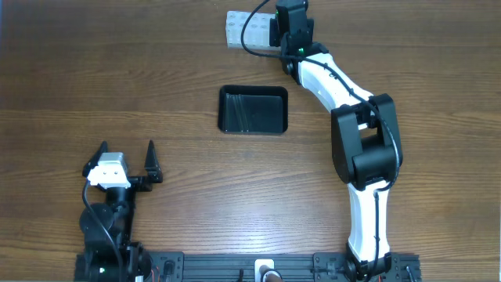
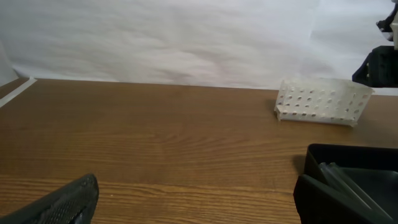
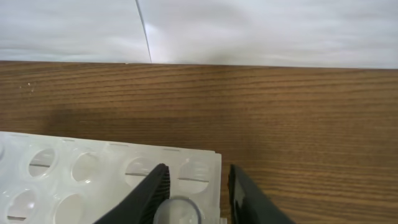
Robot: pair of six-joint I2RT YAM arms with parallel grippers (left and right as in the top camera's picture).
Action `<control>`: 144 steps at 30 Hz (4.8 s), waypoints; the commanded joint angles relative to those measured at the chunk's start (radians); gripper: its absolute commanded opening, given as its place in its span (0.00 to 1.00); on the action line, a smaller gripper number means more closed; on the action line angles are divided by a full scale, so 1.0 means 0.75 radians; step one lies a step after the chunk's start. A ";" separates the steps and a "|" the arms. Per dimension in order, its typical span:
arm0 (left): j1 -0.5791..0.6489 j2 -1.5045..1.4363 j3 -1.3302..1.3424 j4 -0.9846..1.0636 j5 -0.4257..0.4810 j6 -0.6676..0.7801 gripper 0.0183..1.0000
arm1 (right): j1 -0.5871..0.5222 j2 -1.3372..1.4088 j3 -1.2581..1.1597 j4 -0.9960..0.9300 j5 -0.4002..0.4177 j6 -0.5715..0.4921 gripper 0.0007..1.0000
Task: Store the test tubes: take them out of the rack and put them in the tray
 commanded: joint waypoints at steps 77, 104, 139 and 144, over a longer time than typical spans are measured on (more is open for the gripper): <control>0.006 -0.012 -0.009 0.001 0.018 0.018 1.00 | 0.140 -0.235 -0.061 -1.078 -0.468 0.091 0.08; 0.006 -0.012 -0.009 0.001 0.018 0.018 1.00 | 0.139 -0.215 -0.072 -1.014 -0.472 0.139 0.33; 0.006 -0.012 -0.009 0.001 0.018 0.018 1.00 | -0.133 -2.256 -1.454 -0.519 -0.203 -0.215 0.99; 0.006 -0.012 -0.009 0.001 0.018 0.018 1.00 | -0.133 -2.531 -1.682 -0.513 -0.202 -0.216 0.99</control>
